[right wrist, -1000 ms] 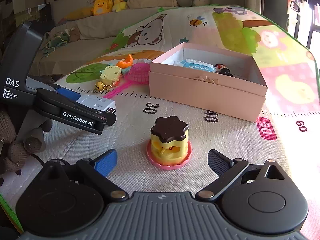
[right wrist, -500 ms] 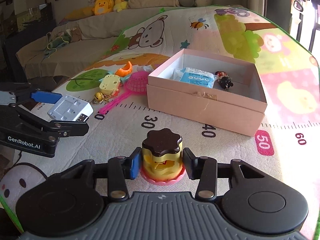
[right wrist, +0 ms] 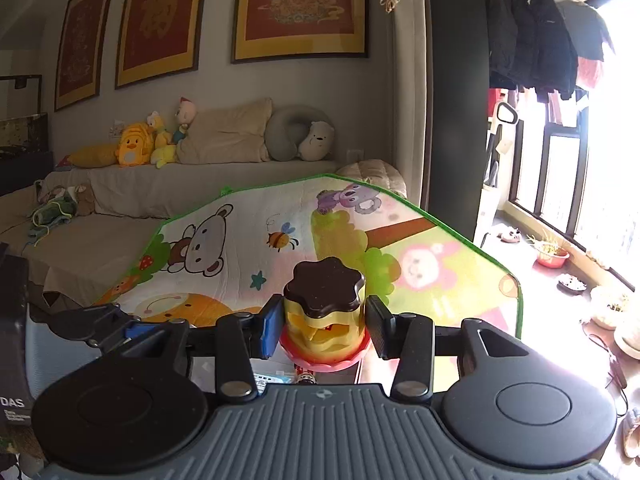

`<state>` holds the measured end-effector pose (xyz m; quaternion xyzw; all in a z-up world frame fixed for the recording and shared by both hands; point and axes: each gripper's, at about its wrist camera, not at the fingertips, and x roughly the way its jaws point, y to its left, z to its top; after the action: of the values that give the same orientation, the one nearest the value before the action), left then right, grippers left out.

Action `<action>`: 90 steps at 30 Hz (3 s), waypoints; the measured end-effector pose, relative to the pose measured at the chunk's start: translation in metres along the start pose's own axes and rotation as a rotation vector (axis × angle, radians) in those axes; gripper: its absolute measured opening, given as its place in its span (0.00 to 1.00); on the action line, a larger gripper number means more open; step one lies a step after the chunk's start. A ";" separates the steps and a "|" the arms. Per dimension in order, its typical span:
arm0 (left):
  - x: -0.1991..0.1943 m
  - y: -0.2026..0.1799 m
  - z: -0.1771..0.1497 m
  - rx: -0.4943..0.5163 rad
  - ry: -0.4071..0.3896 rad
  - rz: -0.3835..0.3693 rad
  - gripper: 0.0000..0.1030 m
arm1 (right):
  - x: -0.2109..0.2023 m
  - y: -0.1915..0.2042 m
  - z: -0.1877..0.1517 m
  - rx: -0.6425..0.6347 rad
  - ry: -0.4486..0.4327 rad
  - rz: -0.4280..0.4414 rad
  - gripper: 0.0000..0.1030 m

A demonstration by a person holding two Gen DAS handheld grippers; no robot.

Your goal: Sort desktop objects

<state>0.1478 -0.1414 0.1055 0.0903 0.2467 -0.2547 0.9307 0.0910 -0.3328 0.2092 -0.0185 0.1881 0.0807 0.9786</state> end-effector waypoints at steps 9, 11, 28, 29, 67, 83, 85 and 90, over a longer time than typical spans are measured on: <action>-0.042 0.026 -0.073 -0.084 0.045 0.138 0.97 | 0.058 -0.016 -0.039 0.088 0.178 0.062 0.42; -0.052 0.032 -0.089 -0.092 0.072 0.165 0.97 | 0.081 -0.011 -0.045 0.133 0.237 0.101 0.42; -0.093 0.103 -0.171 -0.241 0.157 0.404 0.99 | 0.166 0.090 -0.012 0.023 0.265 0.199 0.52; -0.094 0.107 -0.174 -0.260 0.159 0.408 0.99 | 0.165 0.101 -0.015 0.002 0.278 0.212 0.52; -0.122 0.102 -0.191 -0.338 0.117 0.247 1.00 | 0.165 0.234 -0.112 -0.340 0.658 0.370 0.28; -0.102 0.040 -0.177 -0.256 0.211 0.079 1.00 | 0.058 0.103 -0.141 -0.197 0.407 0.166 0.64; -0.098 0.029 -0.174 -0.244 0.218 0.046 1.00 | 0.051 0.087 -0.143 -0.143 0.385 0.144 0.70; -0.090 0.005 -0.167 -0.215 0.232 -0.049 1.00 | 0.042 0.061 -0.159 -0.065 0.386 0.112 0.77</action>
<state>0.0135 -0.0496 0.0073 0.0128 0.3805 -0.2374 0.8937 0.0609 -0.2768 0.0454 -0.0548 0.3705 0.1358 0.9172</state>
